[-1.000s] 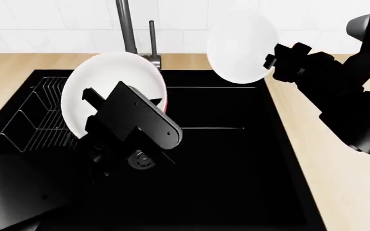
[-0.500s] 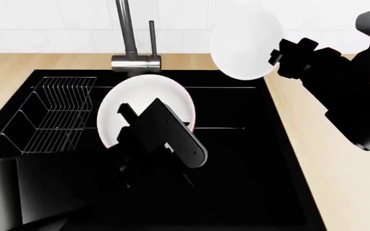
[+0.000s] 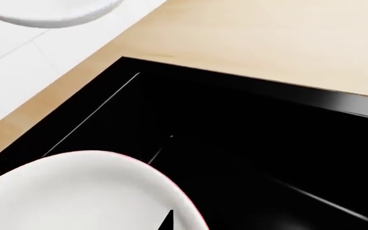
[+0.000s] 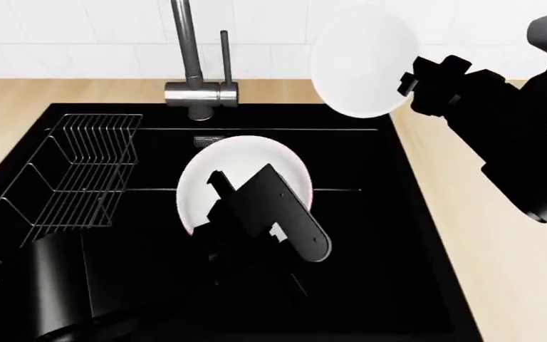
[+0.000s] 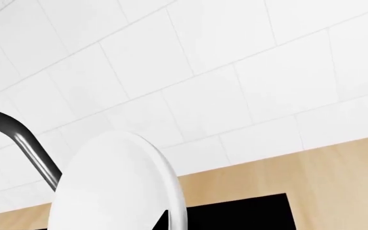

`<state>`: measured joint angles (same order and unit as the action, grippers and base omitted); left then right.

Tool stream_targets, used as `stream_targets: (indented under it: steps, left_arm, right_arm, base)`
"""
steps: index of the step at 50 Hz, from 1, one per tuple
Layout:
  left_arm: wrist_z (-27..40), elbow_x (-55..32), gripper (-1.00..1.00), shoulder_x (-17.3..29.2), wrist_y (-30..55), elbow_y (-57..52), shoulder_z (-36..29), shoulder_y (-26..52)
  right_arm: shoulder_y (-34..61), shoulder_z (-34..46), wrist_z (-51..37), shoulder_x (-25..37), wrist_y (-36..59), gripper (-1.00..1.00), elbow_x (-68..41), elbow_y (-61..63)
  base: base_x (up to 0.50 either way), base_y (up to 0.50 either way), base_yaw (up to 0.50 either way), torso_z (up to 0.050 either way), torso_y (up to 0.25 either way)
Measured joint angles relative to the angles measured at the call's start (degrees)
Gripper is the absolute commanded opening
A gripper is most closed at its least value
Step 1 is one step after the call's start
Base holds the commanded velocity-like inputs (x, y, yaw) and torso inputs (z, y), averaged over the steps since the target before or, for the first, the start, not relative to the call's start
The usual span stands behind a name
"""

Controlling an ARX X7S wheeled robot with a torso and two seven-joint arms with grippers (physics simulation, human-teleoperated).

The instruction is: Stack the bowls in the sink.

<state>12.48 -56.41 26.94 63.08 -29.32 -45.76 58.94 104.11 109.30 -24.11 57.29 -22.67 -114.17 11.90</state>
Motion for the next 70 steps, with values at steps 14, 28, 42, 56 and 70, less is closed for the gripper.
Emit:
stream_targets:
  steps: [14,28,42,56,70]
  left_arm:
    - [-3.1,2.7,-1.00,-1.7,-1.4,4.9,-3.8,-0.2]
    - [-6.6,5.0,-1.00,-3.3,-4.0,10.3,-6.4,-0.8]
    - [-9.8,6.7,-1.00,-4.5,-6.8,15.1,-8.4,-1.8]
    - [-12.6,9.3,-1.00,-5.7,-10.2,21.2,-10.2,-2.8]
    - [-14.5,11.3,-1.00,-6.6,-12.9,25.5,-11.9,-4.0]
  right_arm:
    - [-0.2,-0.6,0.0,0.0,0.2,-1.00,0.1,0.1]
    - [-0.2,-1.1,-0.1,0.1,0.7,-1.00,0.1,0.1]
    - [-0.6,-1.5,0.0,0.1,1.0,-1.00,0.2,-0.1]
    - [-0.9,-1.9,0.1,0.2,1.2,-1.00,0.4,0.0]
    - [-1.1,-2.3,0.0,0.3,1.4,-1.00,0.6,0.2]
  base:
    - [0.00,0.00,0.00,0.000,0.001]
    - [0.00,0.00,0.00,0.001,0.001]
    - [0.00,0.00,0.00,0.000,0.001]
    - [0.00,0.00,0.00,0.001,0.001]
    - [0.00,0.00,0.00,0.000,0.001]
